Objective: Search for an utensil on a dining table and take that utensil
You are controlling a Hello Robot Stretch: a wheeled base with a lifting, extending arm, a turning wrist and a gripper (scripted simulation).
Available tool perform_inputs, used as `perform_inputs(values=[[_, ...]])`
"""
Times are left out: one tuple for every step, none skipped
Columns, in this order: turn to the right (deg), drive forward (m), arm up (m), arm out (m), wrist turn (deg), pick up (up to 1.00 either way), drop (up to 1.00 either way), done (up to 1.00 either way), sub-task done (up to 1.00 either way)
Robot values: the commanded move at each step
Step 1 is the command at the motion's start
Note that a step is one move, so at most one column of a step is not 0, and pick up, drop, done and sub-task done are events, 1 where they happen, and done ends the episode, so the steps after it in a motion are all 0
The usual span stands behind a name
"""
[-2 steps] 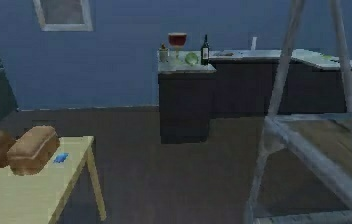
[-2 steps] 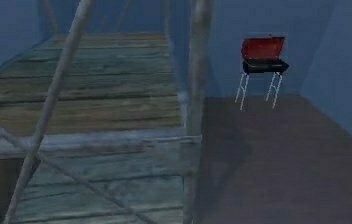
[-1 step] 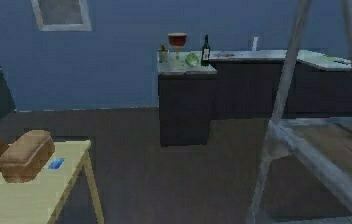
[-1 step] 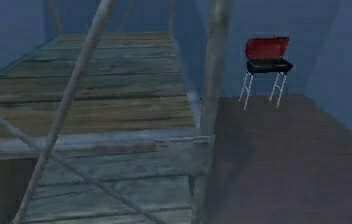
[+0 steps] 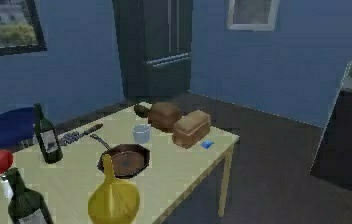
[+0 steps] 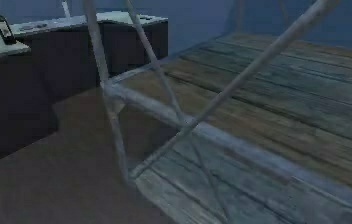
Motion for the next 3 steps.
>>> perform_inputs(values=[[-45.0,0.0,0.0,0.0,0.0,0.0,0.0,0.0,0.0],[-45.0,0.0,0.0,0.0,0.0,0.0,0.0,0.0,0.0],[-15.0,0.0,0.0,0.0,0.0,0.0,0.0,0.0,0.0]])
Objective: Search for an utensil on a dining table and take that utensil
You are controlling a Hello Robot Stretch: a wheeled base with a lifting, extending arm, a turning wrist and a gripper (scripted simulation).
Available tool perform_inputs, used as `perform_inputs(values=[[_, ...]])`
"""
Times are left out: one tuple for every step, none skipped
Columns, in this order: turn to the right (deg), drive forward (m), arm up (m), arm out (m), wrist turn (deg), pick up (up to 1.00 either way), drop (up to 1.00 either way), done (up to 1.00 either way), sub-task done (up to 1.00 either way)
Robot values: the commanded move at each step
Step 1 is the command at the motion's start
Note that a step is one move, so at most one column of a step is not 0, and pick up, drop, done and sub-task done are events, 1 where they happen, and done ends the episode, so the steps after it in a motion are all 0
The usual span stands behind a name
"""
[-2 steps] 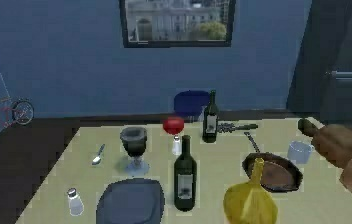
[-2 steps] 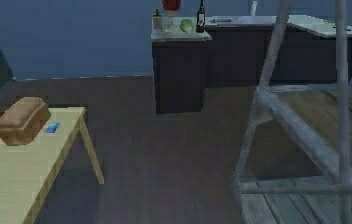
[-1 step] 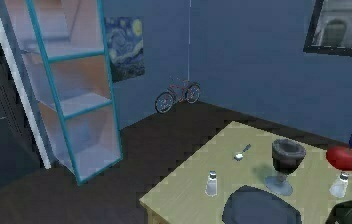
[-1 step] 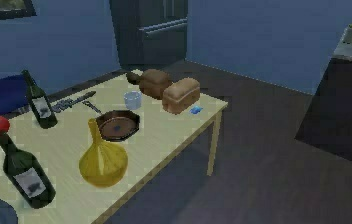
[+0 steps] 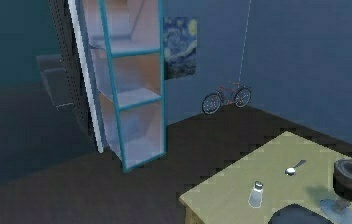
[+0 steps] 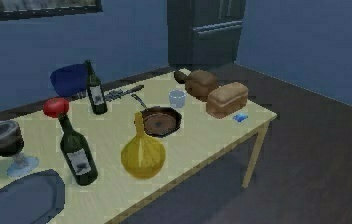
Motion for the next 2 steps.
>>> perform_inputs(values=[[0.0,0.0,0.5,0.0,0.0,0.0,0.0,0.0,0.0],[0.0,0.0,0.36,0.0,0.0,0.0,0.0,0.0,0.0]])
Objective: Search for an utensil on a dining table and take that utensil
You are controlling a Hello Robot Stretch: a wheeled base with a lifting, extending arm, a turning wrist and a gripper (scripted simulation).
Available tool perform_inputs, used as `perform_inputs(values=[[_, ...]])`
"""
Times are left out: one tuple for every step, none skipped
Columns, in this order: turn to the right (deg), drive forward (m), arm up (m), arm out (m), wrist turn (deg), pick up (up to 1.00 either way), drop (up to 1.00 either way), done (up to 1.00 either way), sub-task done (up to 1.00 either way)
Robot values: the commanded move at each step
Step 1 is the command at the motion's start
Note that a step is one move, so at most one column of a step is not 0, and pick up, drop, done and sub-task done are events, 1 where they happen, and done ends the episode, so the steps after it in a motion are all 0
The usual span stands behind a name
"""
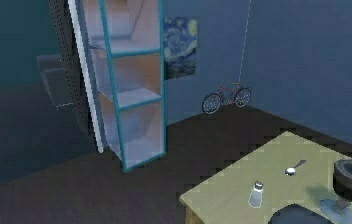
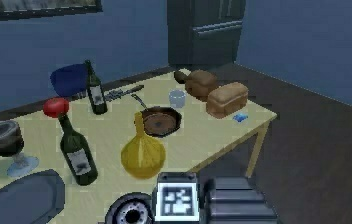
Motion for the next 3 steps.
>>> perform_inputs(values=[[0.0,0.0,0.0,0.46,0.0,0.0,0.0,0.0,0.0],[0.0,0.0,0.0,0.0,45.0,0.0,0.0,0.0,0.0],[0.0,0.0,0.0,0.0,45.0,0.0,0.0,0.0,0.0]])
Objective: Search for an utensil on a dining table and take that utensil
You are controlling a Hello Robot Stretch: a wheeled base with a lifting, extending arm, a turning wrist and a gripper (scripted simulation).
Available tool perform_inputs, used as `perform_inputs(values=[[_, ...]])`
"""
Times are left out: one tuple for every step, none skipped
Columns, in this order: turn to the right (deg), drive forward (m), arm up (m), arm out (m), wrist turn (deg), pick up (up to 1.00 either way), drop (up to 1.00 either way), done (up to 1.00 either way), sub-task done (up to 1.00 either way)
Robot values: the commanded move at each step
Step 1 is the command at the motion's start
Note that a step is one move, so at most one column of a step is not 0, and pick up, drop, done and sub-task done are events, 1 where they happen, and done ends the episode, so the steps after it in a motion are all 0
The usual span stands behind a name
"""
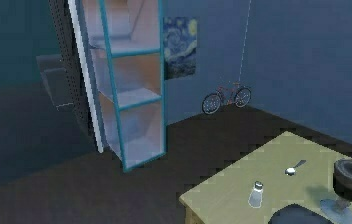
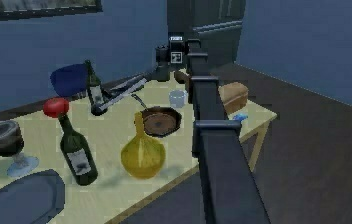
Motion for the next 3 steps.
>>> perform_inputs(values=[[0.0,0.0,0.0,0.0,45.0,0.0,0.0,0.0,0.0],[0.0,0.0,0.0,0.0,36.0,0.0,0.0,0.0,0.0],[0.0,0.0,-0.3,0.0,0.0,0.0,0.0,0.0,0.0]])
